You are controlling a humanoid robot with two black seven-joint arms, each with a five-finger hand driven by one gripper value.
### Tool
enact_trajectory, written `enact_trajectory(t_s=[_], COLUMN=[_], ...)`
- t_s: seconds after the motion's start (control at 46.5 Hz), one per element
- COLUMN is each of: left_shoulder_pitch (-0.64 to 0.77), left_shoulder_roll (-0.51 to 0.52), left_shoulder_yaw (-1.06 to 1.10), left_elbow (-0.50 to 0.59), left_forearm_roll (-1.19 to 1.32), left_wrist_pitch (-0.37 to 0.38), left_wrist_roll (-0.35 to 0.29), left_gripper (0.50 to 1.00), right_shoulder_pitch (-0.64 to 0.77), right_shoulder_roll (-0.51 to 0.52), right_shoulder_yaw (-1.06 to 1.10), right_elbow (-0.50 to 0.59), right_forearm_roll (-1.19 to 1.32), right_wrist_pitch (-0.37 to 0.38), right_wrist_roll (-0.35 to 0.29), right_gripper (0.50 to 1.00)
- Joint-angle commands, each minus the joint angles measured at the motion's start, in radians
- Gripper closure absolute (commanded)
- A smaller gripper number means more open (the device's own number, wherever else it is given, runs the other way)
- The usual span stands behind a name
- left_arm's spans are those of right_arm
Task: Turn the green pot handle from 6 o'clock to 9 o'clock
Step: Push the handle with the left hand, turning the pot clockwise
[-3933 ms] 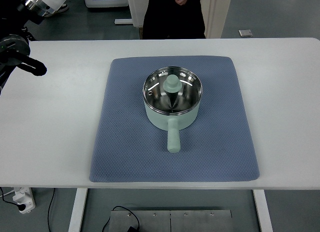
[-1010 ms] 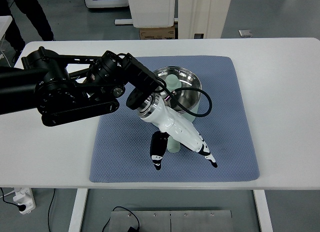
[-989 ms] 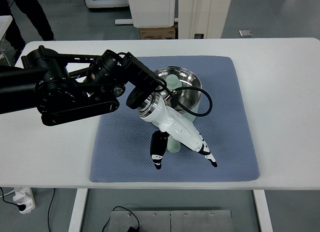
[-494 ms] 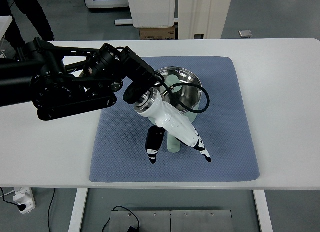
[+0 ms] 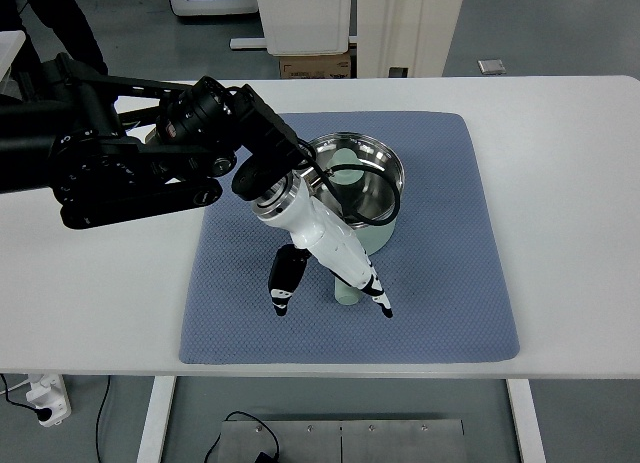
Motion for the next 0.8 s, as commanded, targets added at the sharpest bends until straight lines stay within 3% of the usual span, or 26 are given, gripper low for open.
enact_trajectory(t_s=[0.0, 0.774], left_shoulder_pitch=[-0.002, -0.009], left_shoulder_roll=[-0.004, -0.030], left_shoulder_yaw=[0.011, 0.046], left_elbow=[0.000, 0.006], left_forearm_roll=[0.000, 0.012], left_wrist_pitch=[0.000, 0.000], left_wrist_roll=[0.000, 0.003], left_gripper=[0.500, 0.500], right_shoulder_pitch=[0.000, -0.002], right_shoulder_roll=[0.000, 0.000], right_shoulder_yaw=[0.000, 0.000], right_elbow=[0.001, 0.000], right_forearm_roll=[0.000, 0.000], right_wrist_pitch=[0.000, 0.000], right_wrist_roll=[0.000, 0.000], right_gripper=[0.500, 0.500])
